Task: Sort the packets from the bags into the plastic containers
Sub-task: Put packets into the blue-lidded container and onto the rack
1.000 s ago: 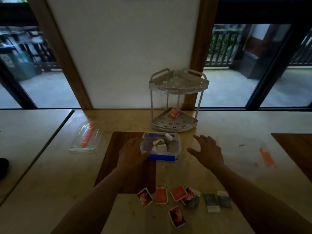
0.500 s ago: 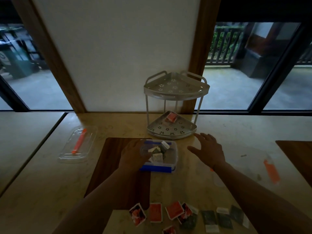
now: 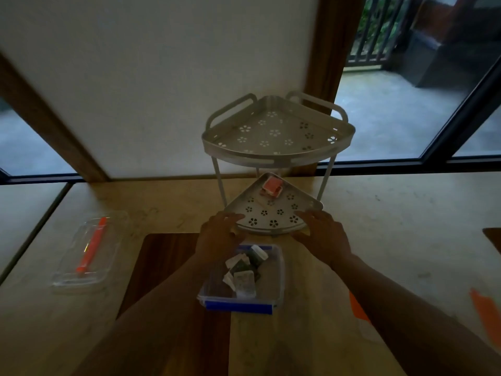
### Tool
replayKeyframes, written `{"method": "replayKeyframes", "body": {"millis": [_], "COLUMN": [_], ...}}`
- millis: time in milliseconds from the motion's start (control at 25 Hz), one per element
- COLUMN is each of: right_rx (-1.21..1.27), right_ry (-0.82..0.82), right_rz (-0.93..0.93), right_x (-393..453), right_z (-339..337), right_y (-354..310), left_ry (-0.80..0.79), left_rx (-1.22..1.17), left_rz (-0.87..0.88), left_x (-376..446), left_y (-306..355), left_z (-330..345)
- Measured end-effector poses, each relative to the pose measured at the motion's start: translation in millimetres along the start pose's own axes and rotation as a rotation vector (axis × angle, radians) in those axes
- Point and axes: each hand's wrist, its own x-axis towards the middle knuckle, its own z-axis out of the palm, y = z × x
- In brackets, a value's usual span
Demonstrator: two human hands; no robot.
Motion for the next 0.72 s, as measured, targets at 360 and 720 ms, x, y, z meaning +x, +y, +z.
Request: {"method": "replayKeyframes", "body": {"millis": [360, 720], "right_rx": [-0.022, -0.120], "right_ry": [-0.039, -0.103], "right_rz": [-0.080, -0.127], "right_x": [95, 136], "right_z": [44, 74], "right_y": [-5, -10], "left_ry": [-0.080, -0.089], "left_rx": [0.070, 0.168], "left_rz": [0.046, 0.136], "left_x": [102, 145], "left_y": [2, 0], "left_z": [35, 68]}}
